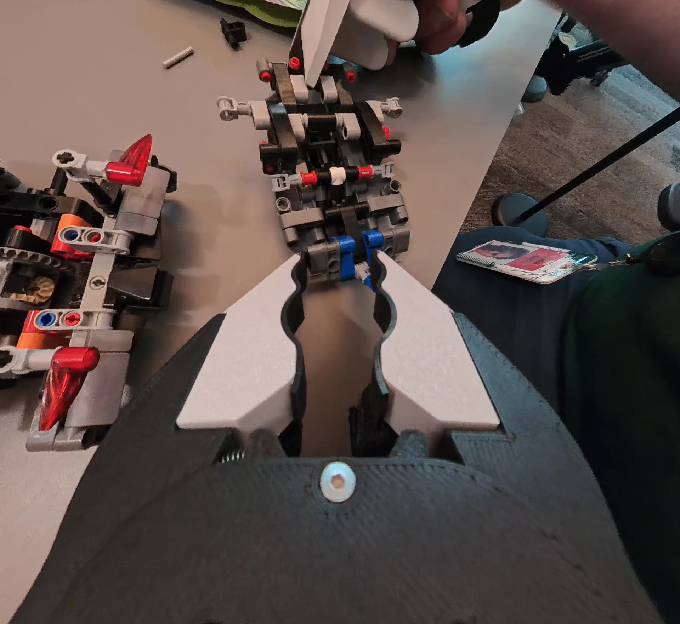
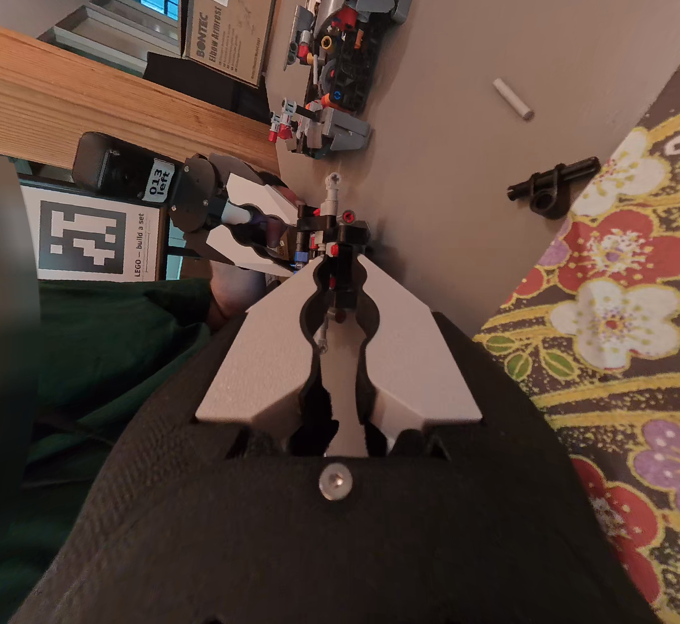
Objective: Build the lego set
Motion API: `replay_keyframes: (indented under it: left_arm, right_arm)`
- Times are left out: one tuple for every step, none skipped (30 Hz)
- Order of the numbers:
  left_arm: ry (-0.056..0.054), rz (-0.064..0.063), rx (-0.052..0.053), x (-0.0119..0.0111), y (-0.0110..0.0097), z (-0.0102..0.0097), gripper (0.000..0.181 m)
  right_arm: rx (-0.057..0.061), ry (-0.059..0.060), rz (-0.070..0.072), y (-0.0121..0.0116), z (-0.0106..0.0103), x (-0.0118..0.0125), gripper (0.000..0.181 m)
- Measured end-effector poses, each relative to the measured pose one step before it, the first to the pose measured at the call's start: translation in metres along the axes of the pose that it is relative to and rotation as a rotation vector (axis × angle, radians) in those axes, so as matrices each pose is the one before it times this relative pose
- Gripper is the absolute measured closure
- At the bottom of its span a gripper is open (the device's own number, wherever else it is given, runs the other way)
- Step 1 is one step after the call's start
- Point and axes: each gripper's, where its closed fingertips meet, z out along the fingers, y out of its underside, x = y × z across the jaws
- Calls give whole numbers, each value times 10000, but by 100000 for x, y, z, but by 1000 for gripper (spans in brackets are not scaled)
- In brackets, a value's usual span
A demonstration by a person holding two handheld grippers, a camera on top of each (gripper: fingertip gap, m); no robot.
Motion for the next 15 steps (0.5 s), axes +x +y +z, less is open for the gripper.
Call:
replay_keyframes:
  left_arm:
    - [-51,-19,1,-84,13,8,148]
    - [-52,-31,-10,-100,36,1,145]
    - [-50,-33,14,-91,-3,-39,141]
    - [-143,-51,19,-207,2,-67,138]
    - [-264,-79,53,-350,-42,-112,134]
    - [-247,-63,120,-261,-148,-175,131]
    - [-181,-14,157,-36,-200,-193,128]
    - [-109,13,150,192,-205,-137,124]
    - [-87,45,197,312,-264,-81,121]
    - [-48,94,150,394,-180,-17,118]
    - [-111,97,39,283,-21,112,116]
    - [-140,116,-48,188,132,231,113]
    - [-192,107,-73,67,171,270,110]
    - [-85,101,-9,177,74,256,110]
    - [37,54,14,288,-16,234,110]
  right_arm:
    - [52,-28,-19,-32,-45,-36,173]
    - [46,-53,-5,-8,-47,-41,173]
    - [54,-55,-11,-24,-44,-49,173]
    - [61,-39,-1,-32,-59,-29,173]
    - [74,-78,9,-45,-53,-103,173]
    - [81,-96,14,-67,-62,-136,174]
    - [117,-90,1,-131,-82,-124,175]
    - [145,-183,23,-174,-87,-274,176]
    - [113,-169,17,-145,-69,-258,176]
    - [45,-56,-23,-62,-42,-110,176]
    - [2,80,-43,-16,-12,84,176]
    - [-20,19,-23,15,8,9,176]
    - [0,-56,-25,-16,25,-128,176]
    - [14,-43,-52,-44,23,-138,176]
    - [-6,-48,-60,-20,13,-173,176]
